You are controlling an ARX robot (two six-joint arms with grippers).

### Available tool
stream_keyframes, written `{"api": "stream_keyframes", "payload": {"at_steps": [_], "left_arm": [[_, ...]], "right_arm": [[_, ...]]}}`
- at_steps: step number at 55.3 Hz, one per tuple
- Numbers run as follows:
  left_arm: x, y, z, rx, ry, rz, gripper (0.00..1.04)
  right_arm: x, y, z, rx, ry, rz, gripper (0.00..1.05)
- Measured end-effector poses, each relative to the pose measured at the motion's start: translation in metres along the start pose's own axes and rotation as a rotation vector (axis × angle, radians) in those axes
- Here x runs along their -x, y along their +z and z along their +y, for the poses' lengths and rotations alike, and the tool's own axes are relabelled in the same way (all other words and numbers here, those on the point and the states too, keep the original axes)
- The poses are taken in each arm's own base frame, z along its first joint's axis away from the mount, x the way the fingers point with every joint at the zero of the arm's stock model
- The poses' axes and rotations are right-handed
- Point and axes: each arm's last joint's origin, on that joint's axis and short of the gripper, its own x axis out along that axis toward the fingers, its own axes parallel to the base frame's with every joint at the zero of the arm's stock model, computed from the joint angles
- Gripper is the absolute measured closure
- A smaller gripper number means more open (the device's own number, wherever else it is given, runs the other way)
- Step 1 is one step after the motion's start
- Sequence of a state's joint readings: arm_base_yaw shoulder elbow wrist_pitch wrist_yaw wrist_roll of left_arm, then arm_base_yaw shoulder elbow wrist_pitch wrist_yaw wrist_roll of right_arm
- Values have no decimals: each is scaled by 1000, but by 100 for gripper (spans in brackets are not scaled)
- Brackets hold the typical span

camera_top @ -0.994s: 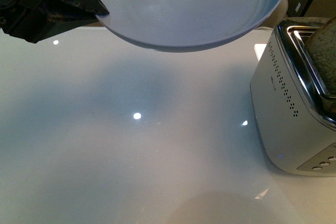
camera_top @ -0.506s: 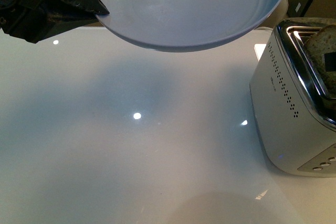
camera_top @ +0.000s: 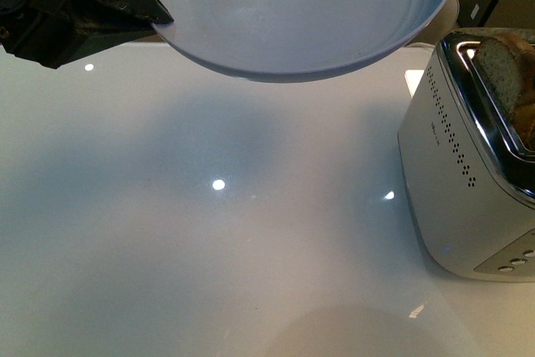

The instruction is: Left arm holds plate, right arm toasts bread

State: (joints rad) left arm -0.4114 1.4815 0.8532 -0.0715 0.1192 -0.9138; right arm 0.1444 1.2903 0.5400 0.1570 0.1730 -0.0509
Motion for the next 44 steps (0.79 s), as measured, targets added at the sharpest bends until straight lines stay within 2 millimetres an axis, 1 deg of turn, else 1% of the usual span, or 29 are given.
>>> {"api": "stream_keyframes", "payload": {"at_steps": [4,10,16,19,24,31,33,36,37,41,42,44], "left_arm": [[0,0,0,0,0,1,101],[0,0,0,0,0,0,101],[0,0,0,0,0,1,101],[0,0,0,0,0,1,101],[0,0,0,0,0,0,101],[0,0,0,-1,-2,3,101],[0,0,0,0,-2,3,101],[0,0,0,-1,-1,1,101],[0,0,0,0,-1,1,101],[0,0,0,-1,-1,2,101],[0,0,0,0,-2,2,101],[0,0,0,0,-1,1,101]], "right_arm": [[11,5,-3,-14,-8,-51,9],[35,14,-8,-47,-33,-154,9],[59,17,-17,-89,-88,-268,9],[67,18,-19,-105,-105,-303,9],[74,20,-22,-120,-120,-337,9],[72,17,-22,-122,-104,-337,10],[70,12,-22,-127,-33,-431,18],[71,6,-22,-128,-3,-501,24],[72,2,-22,-128,12,-541,30],[76,-10,-27,-125,36,-586,45],[77,-16,-30,-129,22,-586,52],[78,-23,-31,-134,7,-579,61]]}}
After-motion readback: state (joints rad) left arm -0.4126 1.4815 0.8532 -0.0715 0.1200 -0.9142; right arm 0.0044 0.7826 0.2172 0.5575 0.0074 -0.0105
